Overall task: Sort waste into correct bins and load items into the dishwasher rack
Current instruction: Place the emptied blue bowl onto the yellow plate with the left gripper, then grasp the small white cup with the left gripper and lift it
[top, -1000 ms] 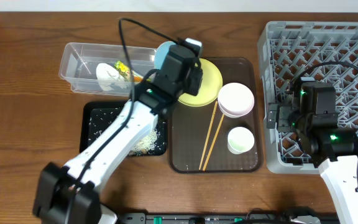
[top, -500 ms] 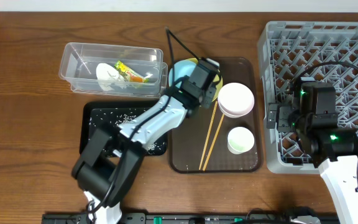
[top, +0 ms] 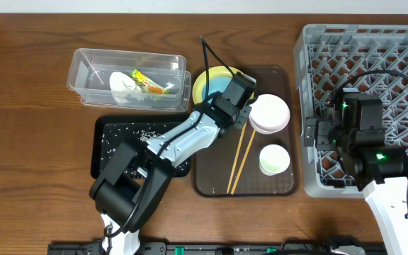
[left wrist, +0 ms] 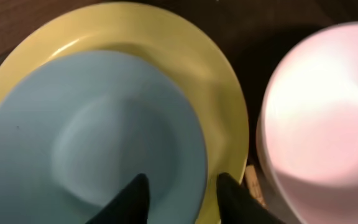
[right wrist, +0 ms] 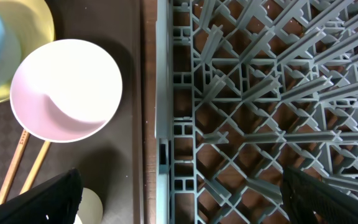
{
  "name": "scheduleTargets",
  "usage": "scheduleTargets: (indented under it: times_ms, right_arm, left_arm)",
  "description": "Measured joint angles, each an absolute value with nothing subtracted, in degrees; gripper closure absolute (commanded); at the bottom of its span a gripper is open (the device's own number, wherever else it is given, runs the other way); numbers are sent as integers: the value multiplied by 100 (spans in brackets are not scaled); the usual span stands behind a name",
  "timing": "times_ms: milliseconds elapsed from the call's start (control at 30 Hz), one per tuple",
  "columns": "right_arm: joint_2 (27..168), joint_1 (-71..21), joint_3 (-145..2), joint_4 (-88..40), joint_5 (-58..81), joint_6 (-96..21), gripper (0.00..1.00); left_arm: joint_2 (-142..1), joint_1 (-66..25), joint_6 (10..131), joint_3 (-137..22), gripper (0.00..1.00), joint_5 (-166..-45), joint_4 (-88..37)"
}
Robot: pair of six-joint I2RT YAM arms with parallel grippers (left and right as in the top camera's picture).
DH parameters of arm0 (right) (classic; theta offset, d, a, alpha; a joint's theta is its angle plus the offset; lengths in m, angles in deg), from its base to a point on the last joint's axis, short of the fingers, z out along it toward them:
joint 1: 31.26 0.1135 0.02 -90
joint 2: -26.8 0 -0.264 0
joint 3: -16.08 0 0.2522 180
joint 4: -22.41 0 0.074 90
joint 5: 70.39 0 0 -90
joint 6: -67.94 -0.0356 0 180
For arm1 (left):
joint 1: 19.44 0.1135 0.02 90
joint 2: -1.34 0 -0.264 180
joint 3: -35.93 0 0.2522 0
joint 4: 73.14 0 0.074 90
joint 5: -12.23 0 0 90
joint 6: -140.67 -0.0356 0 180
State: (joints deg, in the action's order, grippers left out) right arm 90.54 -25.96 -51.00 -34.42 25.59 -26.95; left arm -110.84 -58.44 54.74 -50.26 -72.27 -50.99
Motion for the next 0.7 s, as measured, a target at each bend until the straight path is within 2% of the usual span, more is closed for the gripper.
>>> scheduleTargets:
  times_ms: [167, 300, 400, 467, 700]
  right_arm:
    - [9054, -2596, -5100, -3442, 2559, -2695, 1]
    - [9054, -2596, -5100, -3442, 2557, -2695, 1]
    - [9054, -2596, -5102, -3440, 2559, -2695, 1]
    - [9054, -2596, -5102, -3442, 2559, -2695, 1]
    - [9054, -2596, -5102, -3440, 2557, -2695, 1]
  left_arm:
    - [-10892, -5844, 5476, -5023, 45, -7218, -4610]
    - [-10317, -5844, 5588, -5023, 45, -7465, -4094]
    - [-9801, -5844, 5828, -5026, 46, -8145, -3823]
    - [-9618, -5844, 6069, -5032, 50, -8687, -3722]
    - [-9723, -5918, 6755, -5036, 54, -10140, -3373]
